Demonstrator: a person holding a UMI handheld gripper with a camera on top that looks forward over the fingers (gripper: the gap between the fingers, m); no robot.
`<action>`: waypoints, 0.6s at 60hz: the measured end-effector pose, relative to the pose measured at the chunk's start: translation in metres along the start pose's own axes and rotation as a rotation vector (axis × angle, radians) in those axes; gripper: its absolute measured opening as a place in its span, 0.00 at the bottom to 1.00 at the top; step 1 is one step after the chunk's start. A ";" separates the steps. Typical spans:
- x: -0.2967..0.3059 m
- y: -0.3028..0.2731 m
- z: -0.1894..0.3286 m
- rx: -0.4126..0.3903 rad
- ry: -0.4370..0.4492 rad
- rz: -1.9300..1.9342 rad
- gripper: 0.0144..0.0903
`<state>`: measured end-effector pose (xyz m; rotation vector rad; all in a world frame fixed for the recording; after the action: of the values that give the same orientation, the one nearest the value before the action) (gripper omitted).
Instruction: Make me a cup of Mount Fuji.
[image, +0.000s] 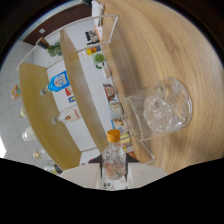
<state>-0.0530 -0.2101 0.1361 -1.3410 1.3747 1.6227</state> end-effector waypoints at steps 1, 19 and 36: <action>0.001 0.000 0.000 -0.006 -0.015 0.029 0.27; -0.002 -0.002 -0.002 -0.008 -0.067 0.174 0.27; -0.024 0.024 -0.002 -0.017 0.029 -0.269 0.27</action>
<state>-0.0677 -0.2146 0.1664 -1.4935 1.1422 1.4434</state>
